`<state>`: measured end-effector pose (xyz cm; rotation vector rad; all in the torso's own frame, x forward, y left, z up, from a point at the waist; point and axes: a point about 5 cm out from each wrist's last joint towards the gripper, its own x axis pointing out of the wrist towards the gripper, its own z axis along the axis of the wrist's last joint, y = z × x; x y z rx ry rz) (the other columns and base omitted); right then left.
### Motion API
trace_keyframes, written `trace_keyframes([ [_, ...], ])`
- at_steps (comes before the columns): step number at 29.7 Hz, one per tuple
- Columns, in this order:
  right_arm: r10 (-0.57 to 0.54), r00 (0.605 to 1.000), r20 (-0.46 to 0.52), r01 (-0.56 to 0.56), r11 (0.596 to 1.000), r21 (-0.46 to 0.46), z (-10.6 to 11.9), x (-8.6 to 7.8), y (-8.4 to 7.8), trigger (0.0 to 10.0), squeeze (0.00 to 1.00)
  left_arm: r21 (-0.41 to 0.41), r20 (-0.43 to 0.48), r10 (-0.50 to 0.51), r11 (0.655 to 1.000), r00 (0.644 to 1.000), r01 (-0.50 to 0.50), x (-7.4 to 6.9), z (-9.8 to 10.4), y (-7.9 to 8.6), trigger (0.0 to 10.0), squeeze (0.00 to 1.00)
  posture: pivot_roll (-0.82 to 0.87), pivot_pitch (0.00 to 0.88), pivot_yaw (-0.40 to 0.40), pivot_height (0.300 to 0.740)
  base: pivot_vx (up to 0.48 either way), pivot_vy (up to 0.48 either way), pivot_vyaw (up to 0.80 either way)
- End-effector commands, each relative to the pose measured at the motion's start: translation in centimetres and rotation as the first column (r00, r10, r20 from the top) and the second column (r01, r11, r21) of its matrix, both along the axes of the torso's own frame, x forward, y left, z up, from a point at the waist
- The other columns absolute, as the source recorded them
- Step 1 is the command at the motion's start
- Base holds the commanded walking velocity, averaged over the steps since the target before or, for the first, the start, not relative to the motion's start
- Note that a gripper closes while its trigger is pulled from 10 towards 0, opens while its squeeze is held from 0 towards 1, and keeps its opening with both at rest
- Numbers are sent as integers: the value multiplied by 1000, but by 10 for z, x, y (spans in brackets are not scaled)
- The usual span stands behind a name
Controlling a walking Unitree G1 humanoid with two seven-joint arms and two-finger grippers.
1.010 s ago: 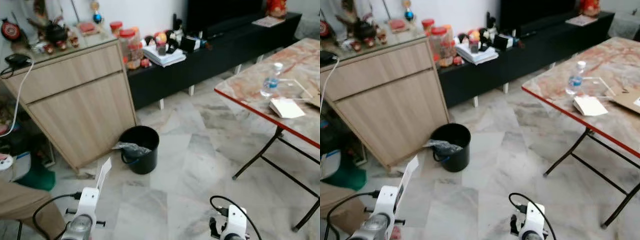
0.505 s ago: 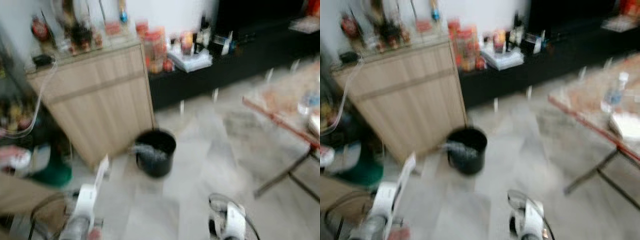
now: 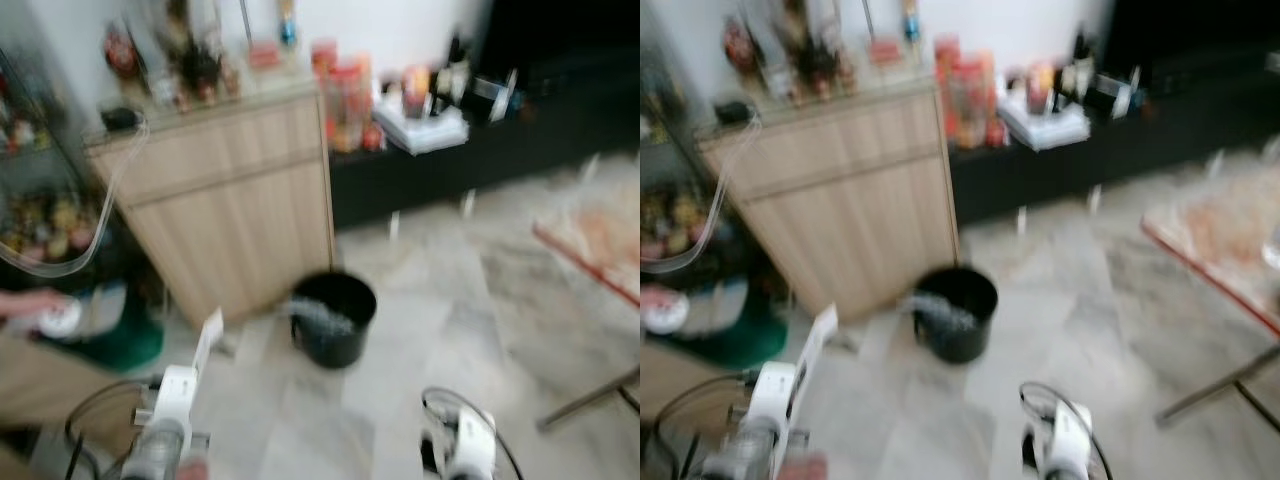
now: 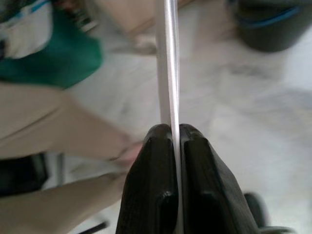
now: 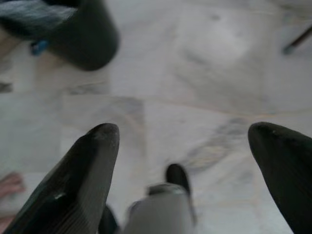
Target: Picking trash to rubbish bin
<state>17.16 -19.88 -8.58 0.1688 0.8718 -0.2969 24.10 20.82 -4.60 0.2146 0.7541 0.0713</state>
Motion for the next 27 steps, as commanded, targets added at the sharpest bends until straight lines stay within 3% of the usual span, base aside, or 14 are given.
trace_keyframes([
  [1, 1, 1000, 20, -1, 1000, 13, 2, 7, 5, 10000, 0, 25, -4, 4, 1000, 1000, -4, -1, 1, 9, 10000, 0, -26, 0, 81, 740, 345, 0, 0],
  [8, -6, 999, 44, 5, 1000, 19, 5, 11, 5, 10000, 0, 23, -4, 11, 1000, 1000, -11, -2, 1, 9, 10000, 0, -25, 11, 75, 740, 346, 0, 0],
  [13, -7, 999, 49, 7, 1000, 8, 6, 12, 4, 10000, 0, 22, -3, 12, 1000, 1000, -12, -2, 1, 9, 10000, 0, -25, 11, 74, 740, 345, 0, -800],
  [27, -1, 999, 51, 0, 1000, 14, 5, 10, 3, 10000, 0, 16, -1, 1, 1000, 1000, -1, -1, 1, 7, 10000, 0, -31, 0, 73, 740, 346, 0, 0],
])
